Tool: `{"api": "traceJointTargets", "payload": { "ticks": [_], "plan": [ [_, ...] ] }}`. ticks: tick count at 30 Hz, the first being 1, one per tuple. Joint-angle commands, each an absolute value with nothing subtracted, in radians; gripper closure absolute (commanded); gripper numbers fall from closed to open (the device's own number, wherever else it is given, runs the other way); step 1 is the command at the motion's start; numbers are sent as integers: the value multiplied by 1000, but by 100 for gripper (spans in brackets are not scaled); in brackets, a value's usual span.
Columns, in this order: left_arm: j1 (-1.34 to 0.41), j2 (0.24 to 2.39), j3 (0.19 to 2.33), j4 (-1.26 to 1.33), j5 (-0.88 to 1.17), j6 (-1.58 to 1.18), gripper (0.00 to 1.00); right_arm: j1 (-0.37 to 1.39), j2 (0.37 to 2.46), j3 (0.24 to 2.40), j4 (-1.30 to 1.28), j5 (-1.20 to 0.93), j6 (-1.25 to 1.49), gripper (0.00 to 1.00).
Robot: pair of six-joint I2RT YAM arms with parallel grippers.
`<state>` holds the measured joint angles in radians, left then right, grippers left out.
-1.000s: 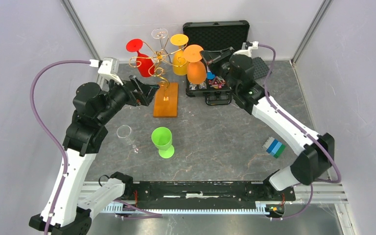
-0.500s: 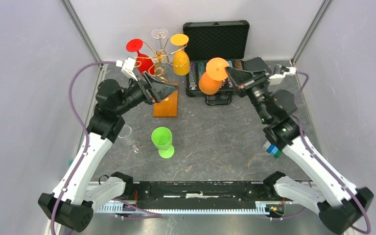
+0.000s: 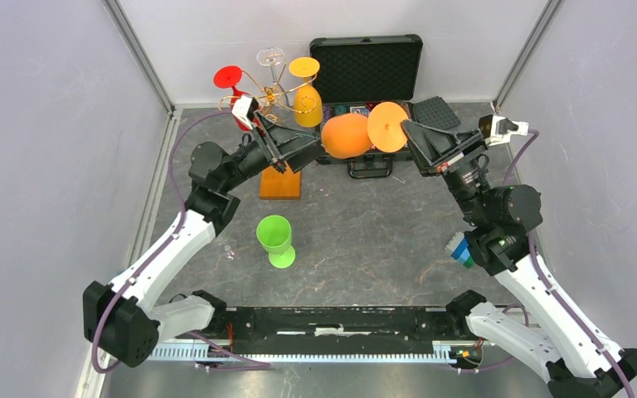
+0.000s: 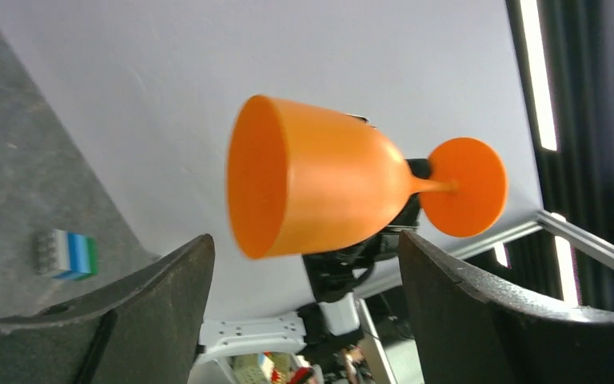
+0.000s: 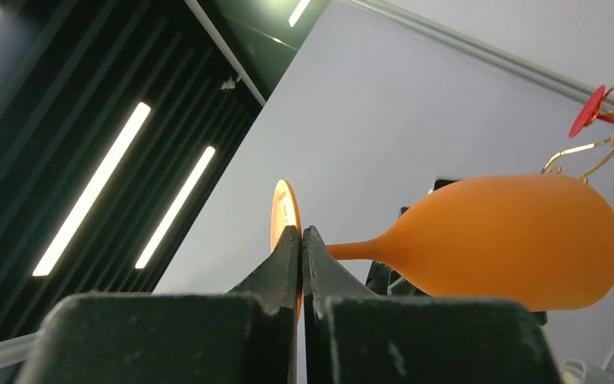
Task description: Take the wine glass off the wine glass rack
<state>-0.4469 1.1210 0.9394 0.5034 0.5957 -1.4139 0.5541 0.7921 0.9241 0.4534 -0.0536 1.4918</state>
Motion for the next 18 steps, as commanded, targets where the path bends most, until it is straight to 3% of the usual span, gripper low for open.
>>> {"api": "traceJointTargets", "payload": {
  "ticks": [1,10,18],
  "plan": [
    [-469,1182,970,714,663,-1606,18,553,793,909,527,-124,1554,100],
    [-484,1177,965,913,695,-1776,48,553,784,847,562,-102,1577,100],
    [-488,1076,987,861,705,-1754,69,553,743,727,590,-6,1608,100]
  ]
}}
